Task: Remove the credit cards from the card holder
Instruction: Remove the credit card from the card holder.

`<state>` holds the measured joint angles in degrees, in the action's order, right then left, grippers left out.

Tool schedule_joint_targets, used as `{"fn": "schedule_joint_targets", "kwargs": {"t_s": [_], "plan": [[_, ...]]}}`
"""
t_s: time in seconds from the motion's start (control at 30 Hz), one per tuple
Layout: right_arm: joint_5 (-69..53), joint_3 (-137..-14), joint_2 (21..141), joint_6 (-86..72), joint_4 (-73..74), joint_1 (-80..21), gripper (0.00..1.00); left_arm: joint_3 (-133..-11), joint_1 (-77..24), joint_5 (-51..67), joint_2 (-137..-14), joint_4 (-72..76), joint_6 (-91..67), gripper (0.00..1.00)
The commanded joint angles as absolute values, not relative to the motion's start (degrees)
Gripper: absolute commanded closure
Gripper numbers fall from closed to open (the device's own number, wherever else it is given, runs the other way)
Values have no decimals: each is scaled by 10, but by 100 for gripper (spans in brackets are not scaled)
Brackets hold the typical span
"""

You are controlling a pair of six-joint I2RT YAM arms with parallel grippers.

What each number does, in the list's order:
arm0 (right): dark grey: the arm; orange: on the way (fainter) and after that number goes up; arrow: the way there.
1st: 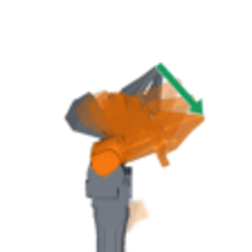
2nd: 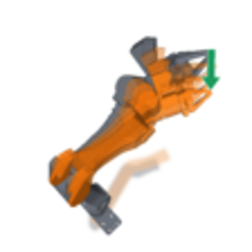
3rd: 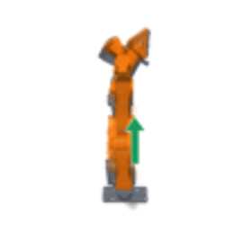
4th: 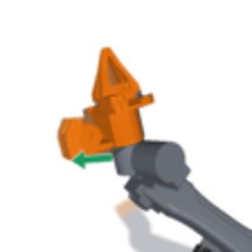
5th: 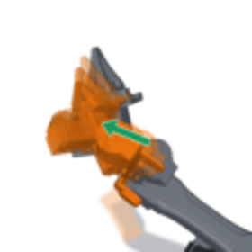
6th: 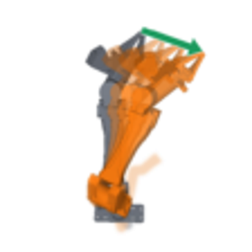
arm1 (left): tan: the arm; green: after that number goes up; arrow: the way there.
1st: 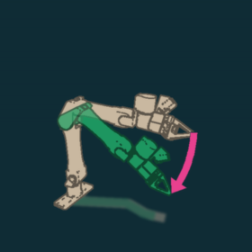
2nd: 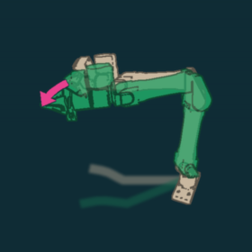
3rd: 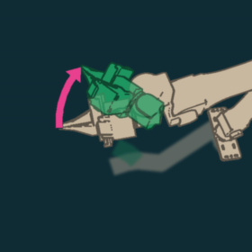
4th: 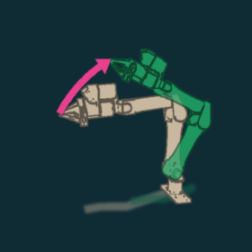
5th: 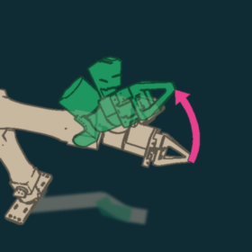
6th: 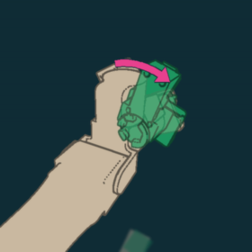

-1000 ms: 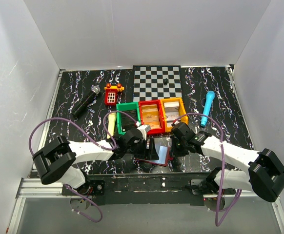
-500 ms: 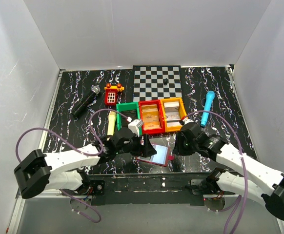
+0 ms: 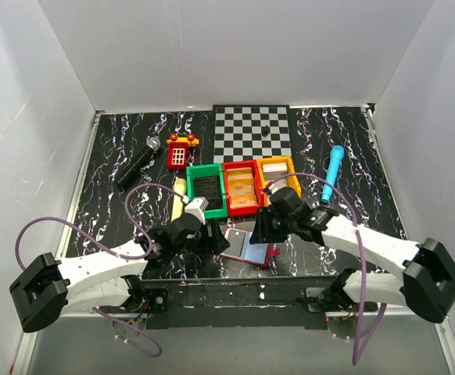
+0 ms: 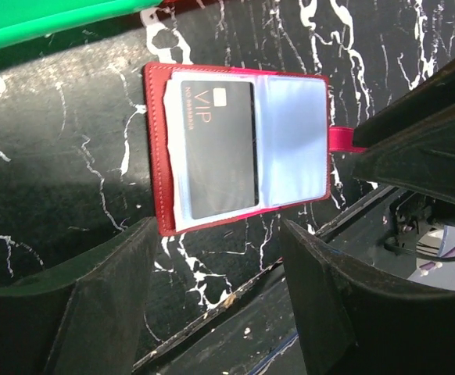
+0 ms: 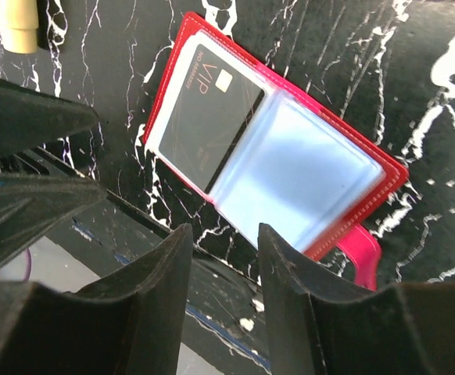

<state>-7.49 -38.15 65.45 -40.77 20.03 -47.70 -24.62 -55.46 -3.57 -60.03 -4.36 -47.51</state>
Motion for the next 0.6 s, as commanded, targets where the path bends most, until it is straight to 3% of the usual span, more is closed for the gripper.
{"fn": "schedule_joint_targets", "kwargs": {"t_s": [0.0,0.57], "plan": [[-93,-422,723,-426,126,-488,52,-227,-553,-57,-570,-43,-485,38],[-86,-494,881,-414,142,-514,52,-195,-553,-65,-494,-67,-494,37]]}}
